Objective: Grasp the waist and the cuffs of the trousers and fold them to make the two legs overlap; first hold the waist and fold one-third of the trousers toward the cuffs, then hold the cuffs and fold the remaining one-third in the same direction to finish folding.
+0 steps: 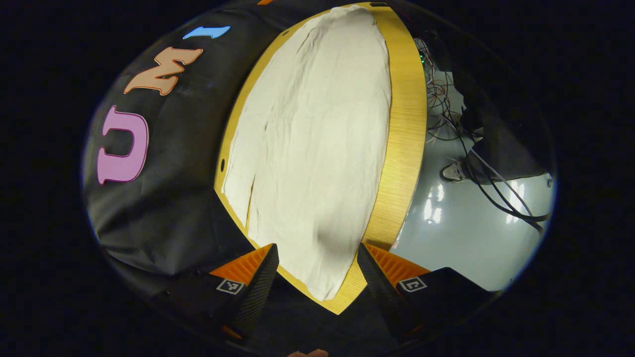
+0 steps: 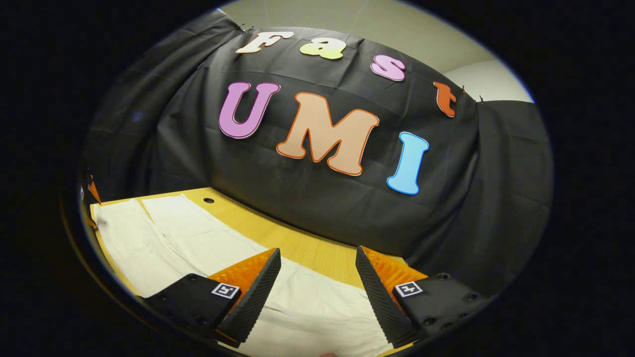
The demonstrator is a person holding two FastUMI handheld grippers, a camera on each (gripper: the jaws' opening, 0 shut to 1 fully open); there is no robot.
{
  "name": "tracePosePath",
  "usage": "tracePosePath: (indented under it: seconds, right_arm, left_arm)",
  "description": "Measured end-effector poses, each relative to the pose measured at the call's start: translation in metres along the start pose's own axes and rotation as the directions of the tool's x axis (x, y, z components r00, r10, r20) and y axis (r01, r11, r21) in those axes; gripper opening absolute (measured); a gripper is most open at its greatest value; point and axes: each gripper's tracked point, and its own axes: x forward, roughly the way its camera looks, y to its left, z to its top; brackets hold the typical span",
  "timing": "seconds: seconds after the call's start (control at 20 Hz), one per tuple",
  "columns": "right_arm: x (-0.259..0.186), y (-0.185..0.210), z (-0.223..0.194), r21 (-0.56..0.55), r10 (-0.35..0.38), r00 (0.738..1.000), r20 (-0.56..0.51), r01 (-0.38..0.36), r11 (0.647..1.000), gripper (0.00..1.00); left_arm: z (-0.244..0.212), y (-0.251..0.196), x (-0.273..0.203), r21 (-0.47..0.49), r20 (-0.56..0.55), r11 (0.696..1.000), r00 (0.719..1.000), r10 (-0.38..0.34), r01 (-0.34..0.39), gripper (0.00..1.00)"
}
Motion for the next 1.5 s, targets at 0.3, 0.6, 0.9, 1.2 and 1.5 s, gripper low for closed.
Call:
tracePosePath:
  seconds: [0.3, 0.6, 0.9, 1.2, 1.5]
  right_arm:
    - [-0.004, -0.016, -0.010, -0.018, -0.045, 0.999, -0.028, 0.044, 0.999, 0.98]
    - [-0.005, -0.021, -0.019, -0.043, -0.064, 0.997, -0.048, 0.062, 0.997, 0.99]
    - [-0.011, -0.033, -0.046, -0.112, -0.071, 0.993, -0.093, 0.060, 0.992, 0.98]
    - [-0.031, -0.062, -0.102, -0.322, -0.064, 0.981, -0.182, 0.002, 0.947, 0.97]
    - [-0.067, -0.082, -0.164, -0.514, -0.022, 0.954, -0.300, -0.142, 0.846, 0.99]
  left_arm:
    - [0.011, 0.006, 0.018, 0.070, 0.022, 0.997, 0.999, -0.024, 0.022, 0.95]
    - [0.015, 0.024, 0.043, 0.113, 0.009, 0.993, 1.000, 0.016, -0.017, 0.72]
    - [0.013, 0.014, 0.051, 0.113, -0.030, 0.994, 1.000, -0.004, 0.007, 0.12]
    - [0.012, 0.014, 0.053, 0.099, -0.025, 0.995, 1.000, -0.001, 0.003, 0.00]
    - [0.012, 0.013, 0.052, 0.112, -0.031, 0.994, 1.000, 0.002, 0.001, 0.00]
